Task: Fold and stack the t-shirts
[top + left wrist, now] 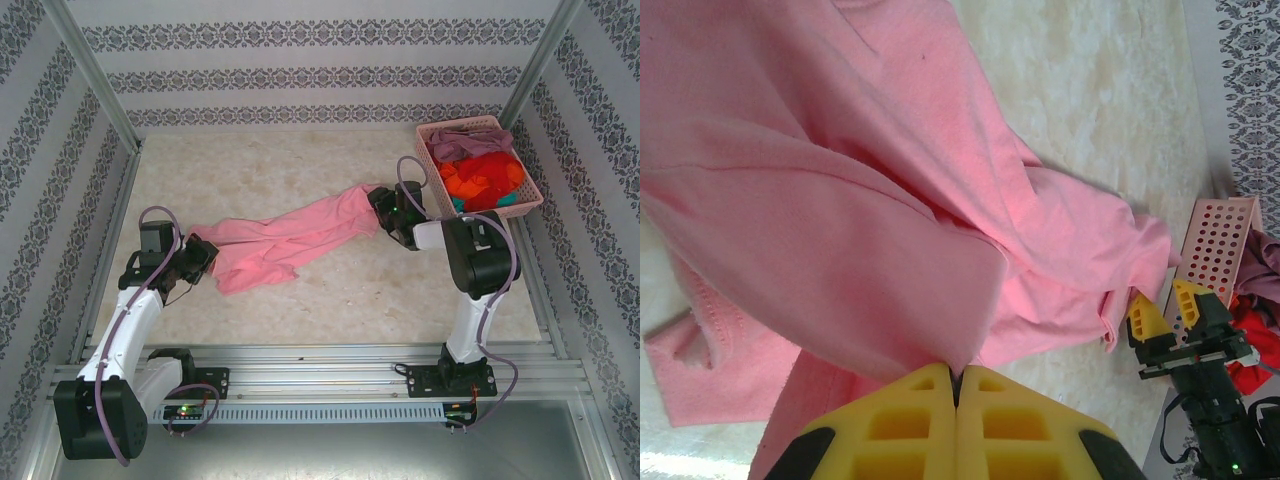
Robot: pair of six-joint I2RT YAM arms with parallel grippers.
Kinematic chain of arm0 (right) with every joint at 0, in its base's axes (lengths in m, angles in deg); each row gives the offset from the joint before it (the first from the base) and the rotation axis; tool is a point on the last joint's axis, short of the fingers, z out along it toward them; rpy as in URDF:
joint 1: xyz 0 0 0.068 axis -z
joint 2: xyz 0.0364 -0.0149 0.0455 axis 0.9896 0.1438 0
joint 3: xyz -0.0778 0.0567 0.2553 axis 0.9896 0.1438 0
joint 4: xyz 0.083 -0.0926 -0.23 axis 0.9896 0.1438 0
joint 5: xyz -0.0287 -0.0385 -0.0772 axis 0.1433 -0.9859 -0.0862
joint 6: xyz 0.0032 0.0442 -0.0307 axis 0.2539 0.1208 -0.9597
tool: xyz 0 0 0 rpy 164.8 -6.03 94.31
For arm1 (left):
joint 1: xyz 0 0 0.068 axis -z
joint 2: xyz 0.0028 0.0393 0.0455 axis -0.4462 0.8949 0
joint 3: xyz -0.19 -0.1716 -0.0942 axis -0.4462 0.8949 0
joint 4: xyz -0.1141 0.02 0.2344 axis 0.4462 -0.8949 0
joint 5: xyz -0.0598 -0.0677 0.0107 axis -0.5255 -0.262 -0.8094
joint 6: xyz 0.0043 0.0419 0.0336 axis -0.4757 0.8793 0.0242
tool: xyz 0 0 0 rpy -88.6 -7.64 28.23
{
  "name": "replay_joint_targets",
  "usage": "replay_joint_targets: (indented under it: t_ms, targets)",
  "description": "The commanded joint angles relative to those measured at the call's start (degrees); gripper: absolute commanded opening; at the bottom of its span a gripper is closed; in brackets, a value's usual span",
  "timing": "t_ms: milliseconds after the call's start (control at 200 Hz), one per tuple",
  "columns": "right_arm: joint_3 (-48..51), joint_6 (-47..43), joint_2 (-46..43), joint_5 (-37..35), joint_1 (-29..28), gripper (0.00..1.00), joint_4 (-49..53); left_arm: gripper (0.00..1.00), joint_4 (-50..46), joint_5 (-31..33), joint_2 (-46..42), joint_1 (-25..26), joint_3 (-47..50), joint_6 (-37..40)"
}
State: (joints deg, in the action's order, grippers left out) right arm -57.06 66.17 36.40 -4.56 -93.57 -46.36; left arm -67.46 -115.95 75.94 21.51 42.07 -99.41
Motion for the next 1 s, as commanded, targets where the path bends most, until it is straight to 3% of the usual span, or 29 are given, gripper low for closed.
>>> replay_joint_targets:
  t_ms: [0,160,385,759,924,999]
  targets:
    - [-1.6,-0.2,1.7,0.1,0.3,0.4,-1.1,0.0,1.8,-0.3,-0.1,-0.7,0.2,0.8]
    - [-1.3,-1.7,0.6,-0.7,0.3,0.0,-0.4,0.0,2.4,0.1,0.1,-0.6,0.4,0.8]
    - [0.8,-12.1,-11.4,-6.2,-0.3,0.0,4.0,0.0,0.4,-0.3,-0.2,-1.4,-3.0,3.1]
    - [6.1,-34.3,-46.9,-23.2,-5.4,0.0,19.2,0.0,-5.3,-2.4,-1.3,-5.6,-17.9,7.4]
    - [4.9,-37.9,-54.6,-23.3,-6.2,0.0,23.4,0.0,-7.3,-2.3,-1.5,-5.6,-25.5,8.3]
    - [3.8,-40.6,-55.6,-26.7,-7.3,0.0,25.4,0.0,-7.5,-1.8,-1.8,-5.6,-26.6,7.9]
